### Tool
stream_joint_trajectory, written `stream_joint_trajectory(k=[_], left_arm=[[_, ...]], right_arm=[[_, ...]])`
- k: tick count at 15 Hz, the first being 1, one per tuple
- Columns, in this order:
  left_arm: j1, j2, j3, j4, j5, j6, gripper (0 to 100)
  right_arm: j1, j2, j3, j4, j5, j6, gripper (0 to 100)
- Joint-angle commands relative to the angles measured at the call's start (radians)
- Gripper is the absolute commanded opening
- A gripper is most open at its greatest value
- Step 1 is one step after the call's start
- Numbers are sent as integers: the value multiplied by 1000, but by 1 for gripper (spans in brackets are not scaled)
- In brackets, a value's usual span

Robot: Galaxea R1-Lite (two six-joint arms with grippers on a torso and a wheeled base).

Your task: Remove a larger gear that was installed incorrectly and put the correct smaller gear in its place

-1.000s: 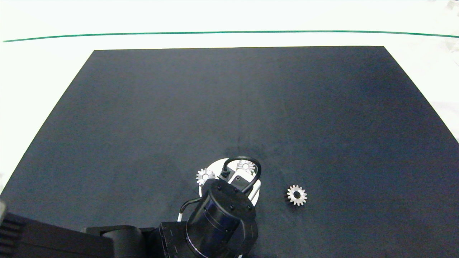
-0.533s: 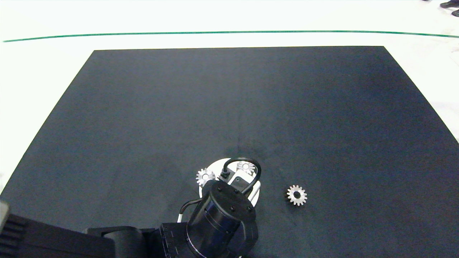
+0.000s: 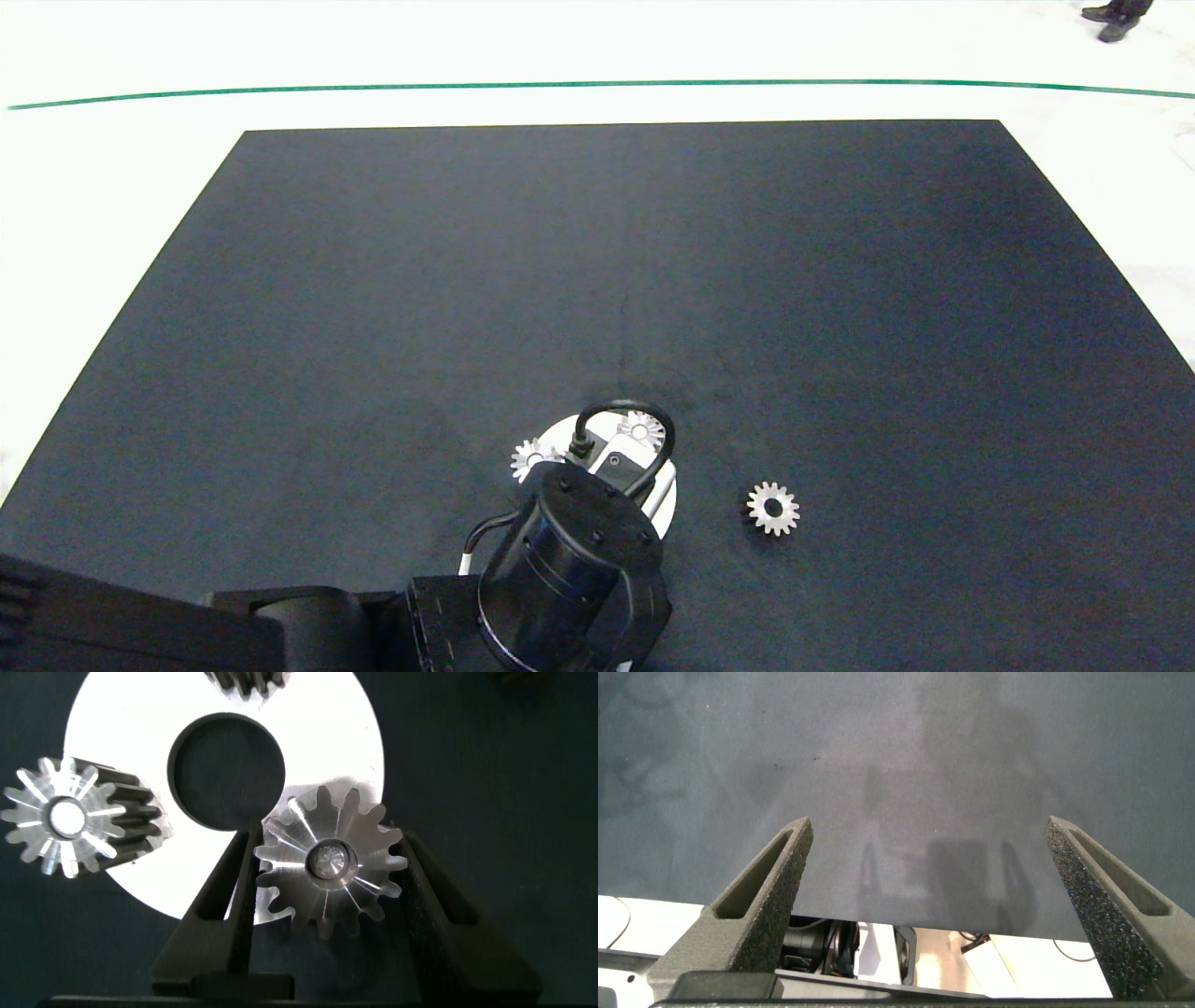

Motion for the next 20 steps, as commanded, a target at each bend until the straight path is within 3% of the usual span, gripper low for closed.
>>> stream_joint_trajectory(k=[1, 7, 10, 12, 14, 16, 18, 20], left_arm=[[3, -33, -2, -2, 4, 0, 31], [12, -113, -19, 23, 4, 6, 31], [47, -185, -57, 138, 4, 9, 31], [126, -231, -77, 224, 4, 53, 31], [259, -230, -94, 230, 4, 104, 31], [376, -220, -132, 233, 4, 116, 31], [445, -200, -145, 234, 4, 150, 31], [475, -174, -152, 236, 4, 155, 31]], right_arm=[[1, 3, 2, 3, 0, 0, 100], [1, 3, 2, 1, 0, 0, 100], [1, 3, 2, 1, 0, 0, 100], [1, 4, 2, 1, 0, 0, 100], [1, 4, 2, 3, 0, 0, 100], [1, 4, 2, 1, 0, 0, 100], [1, 4, 2, 3, 0, 0, 100], [1, 4, 2, 1, 0, 0, 100]])
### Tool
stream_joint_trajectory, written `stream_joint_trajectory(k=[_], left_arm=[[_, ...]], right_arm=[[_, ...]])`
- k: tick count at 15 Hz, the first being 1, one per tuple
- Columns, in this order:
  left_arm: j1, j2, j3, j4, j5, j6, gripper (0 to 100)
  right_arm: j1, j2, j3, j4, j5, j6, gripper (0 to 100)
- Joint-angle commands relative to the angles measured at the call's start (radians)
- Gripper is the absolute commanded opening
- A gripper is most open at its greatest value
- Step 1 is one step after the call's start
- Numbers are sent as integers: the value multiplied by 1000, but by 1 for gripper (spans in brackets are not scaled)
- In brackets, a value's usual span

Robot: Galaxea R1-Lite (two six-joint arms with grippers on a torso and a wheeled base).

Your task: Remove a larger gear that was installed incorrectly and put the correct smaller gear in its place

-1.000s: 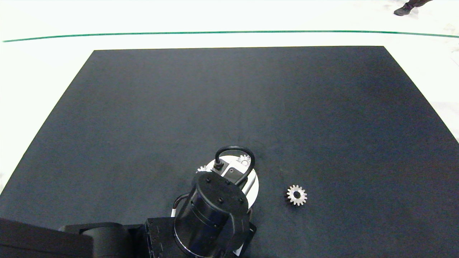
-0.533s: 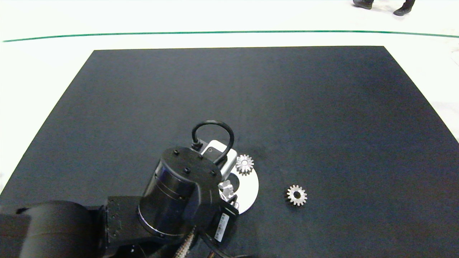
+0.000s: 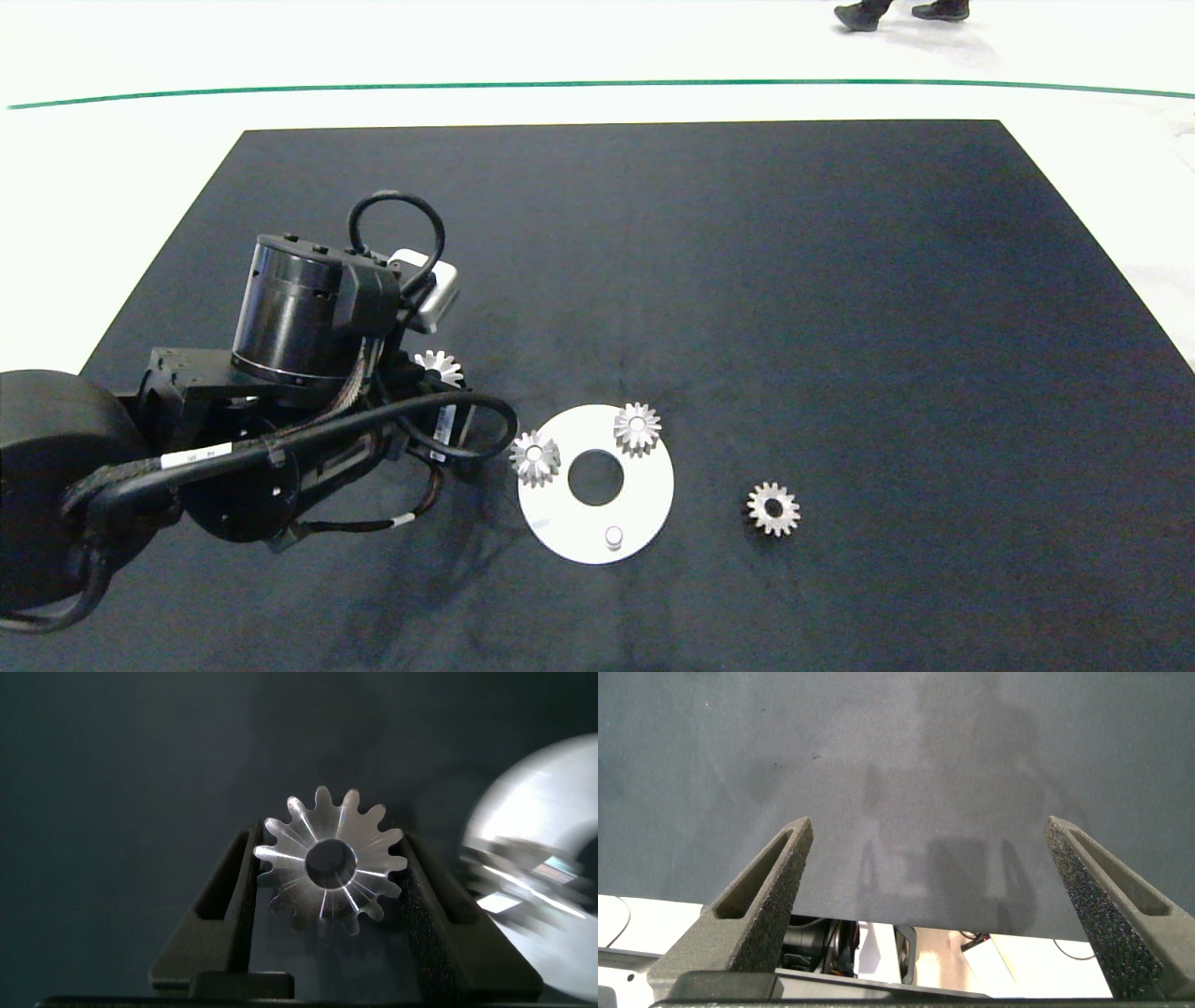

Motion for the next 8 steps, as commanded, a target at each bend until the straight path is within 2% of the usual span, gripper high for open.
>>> stream_joint_trajectory(k=[1, 8], left_arm=[[58, 49, -19, 1, 3, 7, 31], [92, 94, -33, 10, -4, 7, 31]], right_arm=[[1, 1, 0, 3, 0, 0, 100], [1, -2, 0, 3, 0, 0, 100]])
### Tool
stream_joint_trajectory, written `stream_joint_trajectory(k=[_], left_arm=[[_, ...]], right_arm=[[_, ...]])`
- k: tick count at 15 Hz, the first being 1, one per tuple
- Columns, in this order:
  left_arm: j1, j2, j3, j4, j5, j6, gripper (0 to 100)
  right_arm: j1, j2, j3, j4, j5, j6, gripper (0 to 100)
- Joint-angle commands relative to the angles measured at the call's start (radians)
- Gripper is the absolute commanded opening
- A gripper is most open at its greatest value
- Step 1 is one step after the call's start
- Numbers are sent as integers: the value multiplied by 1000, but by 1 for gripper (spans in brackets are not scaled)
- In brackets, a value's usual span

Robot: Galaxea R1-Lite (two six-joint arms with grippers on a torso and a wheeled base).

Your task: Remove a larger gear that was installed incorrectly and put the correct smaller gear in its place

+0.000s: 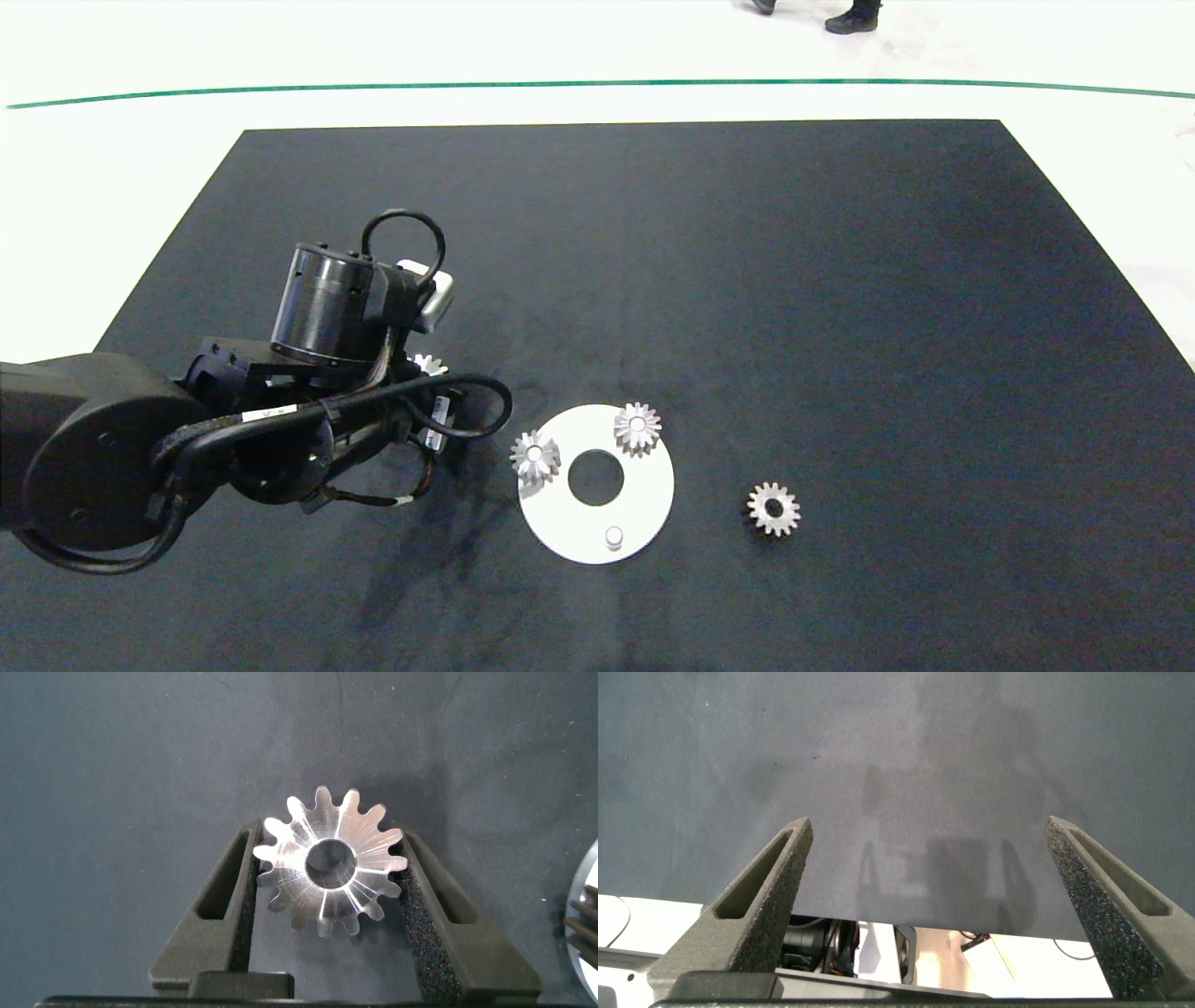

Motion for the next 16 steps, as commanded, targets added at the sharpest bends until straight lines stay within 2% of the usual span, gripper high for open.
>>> stream_joint_trajectory(k=[1, 2, 3, 5, 9, 10, 12, 13, 14, 16], left_arm=[[0, 13, 1, -1, 3, 0, 31], [0, 11, 3, -1, 3, 0, 31], [-3, 10, 4, -1, 1, 0, 100], [-11, 1, 7, -1, -23, -2, 100], [-21, -6, 6, -7, -25, -8, 100], [-55, -55, 3, -7, -23, -18, 100], [-84, -203, -27, 17, -25, -18, 100], [-78, -274, -66, 105, -25, -14, 100], [-76, -340, -120, 252, -23, -14, 100], [-67, -437, -252, 534, -23, -21, 100]], right_arm=[[1, 0, 0, 1, 0, 0, 100], [1, 0, 0, 3, 0, 0, 100], [1, 0, 0, 3, 0, 0, 100], [1, 0, 0, 1, 0, 0, 100], [1, 0, 0, 3, 0, 0, 100], [1, -2, 0, 3, 0, 0, 100], [7, 6, 0, 1, 5, -1, 100], [36, 47, -12, -10, 11, -4, 100], [71, 124, -50, -39, 0, -26, 100], [76, 255, -176, -65, -4, -80, 100]])
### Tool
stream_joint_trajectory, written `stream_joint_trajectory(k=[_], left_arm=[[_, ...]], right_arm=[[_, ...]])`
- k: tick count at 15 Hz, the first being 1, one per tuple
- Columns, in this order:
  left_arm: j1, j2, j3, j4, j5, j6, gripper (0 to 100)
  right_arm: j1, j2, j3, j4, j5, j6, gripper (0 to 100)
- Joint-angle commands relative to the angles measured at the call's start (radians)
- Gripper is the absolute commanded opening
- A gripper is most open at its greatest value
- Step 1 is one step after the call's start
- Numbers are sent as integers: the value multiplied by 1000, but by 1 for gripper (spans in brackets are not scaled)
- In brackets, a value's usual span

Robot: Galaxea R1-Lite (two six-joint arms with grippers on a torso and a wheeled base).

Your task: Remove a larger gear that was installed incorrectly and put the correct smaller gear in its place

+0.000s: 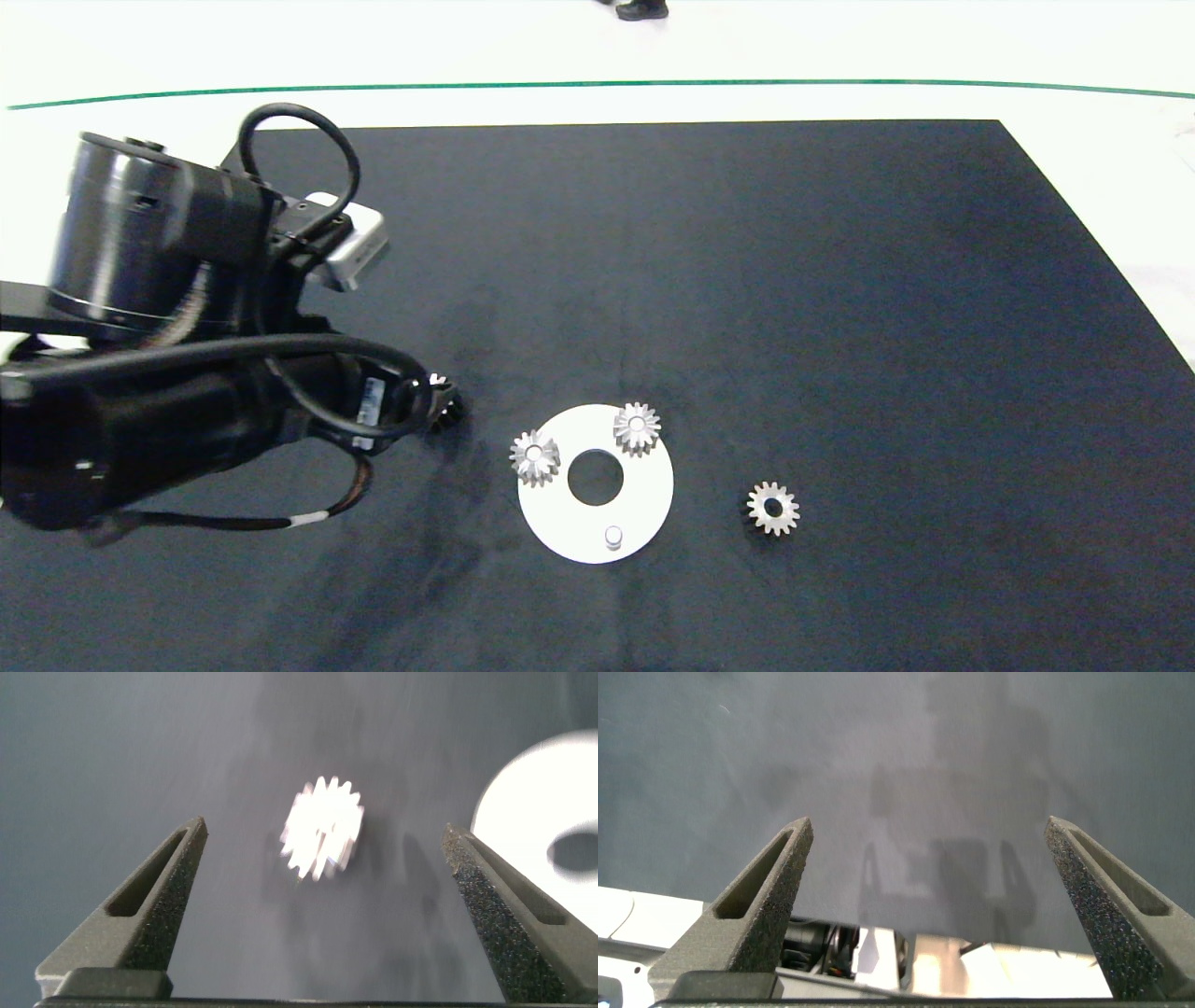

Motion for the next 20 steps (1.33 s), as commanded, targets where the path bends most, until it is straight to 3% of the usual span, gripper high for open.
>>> stream_joint_trajectory(k=[1, 3, 4, 5, 6, 7, 8, 10, 11, 13, 15, 16, 18, 20], left_arm=[[24, -250, -217, 334, 4, -4, 100], [25, -305, -275, 453, 2, -5, 100], [24, -319, -289, 468, 2, -19, 100], [19, -323, -297, 468, 2, -36, 100], [15, -325, -324, 478, 4, -67, 100], [13, -327, -329, 499, 4, -70, 100], [1, -323, -329, 501, 2, -80, 100], [-16, -325, -327, 501, 4, -97, 100], [-16, -337, -324, 501, 4, -94, 100], [-50, -382, -320, 511, 4, -62, 100], [-51, -388, -323, 524, 4, -59, 100], [-53, -391, -318, 524, 4, -59, 100], [-70, -400, -318, 524, 4, -57, 100], [-76, -409, -320, 522, 4, -56, 100]], right_arm=[[34, 263, -203, -32, -7, -99, 100], [34, 403, -318, -27, -5, -207, 100], [34, 455, -362, -27, -5, -261, 100], [36, 478, -384, -26, -5, -292, 100], [66, 518, -419, -20, -3, -385, 100], [108, 531, -425, -15, 3, -444, 100], [160, 545, -436, -10, 3, -479, 100], [261, 599, -476, -6, -20, -485, 100], [281, 642, -502, 2, -45, -485, 100], [321, 717, -530, 5, -46, -485, 100], [399, 806, -568, 5, -53, -485, 100], [434, 860, -597, 5, -73, -485, 100], [479, 946, -642, 3, -114, -485, 100], [491, 1021, -671, 0, -120, -485, 100]])
